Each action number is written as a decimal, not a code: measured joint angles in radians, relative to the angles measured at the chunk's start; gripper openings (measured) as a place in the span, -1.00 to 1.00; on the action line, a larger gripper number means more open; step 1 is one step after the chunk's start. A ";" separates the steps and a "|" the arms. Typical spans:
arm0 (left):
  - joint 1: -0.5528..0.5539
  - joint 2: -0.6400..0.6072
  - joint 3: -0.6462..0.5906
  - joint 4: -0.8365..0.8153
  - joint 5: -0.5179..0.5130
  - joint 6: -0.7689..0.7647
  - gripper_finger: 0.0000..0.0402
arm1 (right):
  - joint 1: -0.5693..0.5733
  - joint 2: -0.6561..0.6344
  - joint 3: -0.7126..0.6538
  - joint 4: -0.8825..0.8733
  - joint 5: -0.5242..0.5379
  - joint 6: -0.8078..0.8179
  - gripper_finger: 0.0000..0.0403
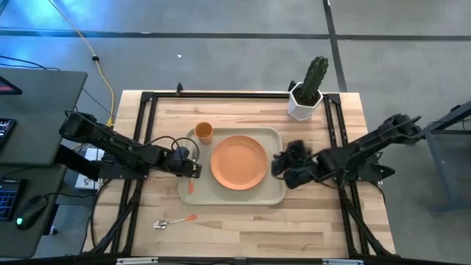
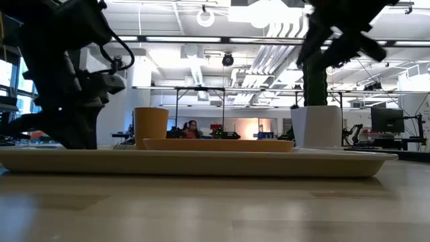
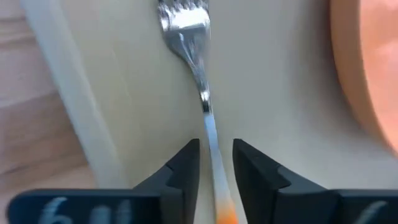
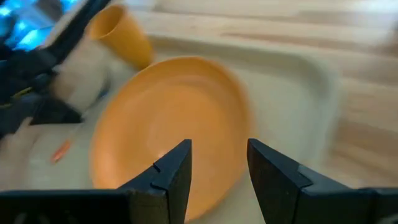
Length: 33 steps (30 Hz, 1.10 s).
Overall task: Pick and place plate/cup/fork/spoon on tray
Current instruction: Adjust the orange spoon
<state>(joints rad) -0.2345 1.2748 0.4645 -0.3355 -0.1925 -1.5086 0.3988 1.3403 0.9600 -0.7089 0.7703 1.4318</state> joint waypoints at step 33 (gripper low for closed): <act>-0.710 -0.473 0.095 -0.310 0.068 0.271 -0.50 | 0.002 1.122 1.139 0.416 -0.327 -0.956 -0.27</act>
<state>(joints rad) -0.9446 0.8017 0.5591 -0.6460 -0.1246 -1.2377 0.4009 2.4626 2.0987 -0.2932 0.4429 0.4757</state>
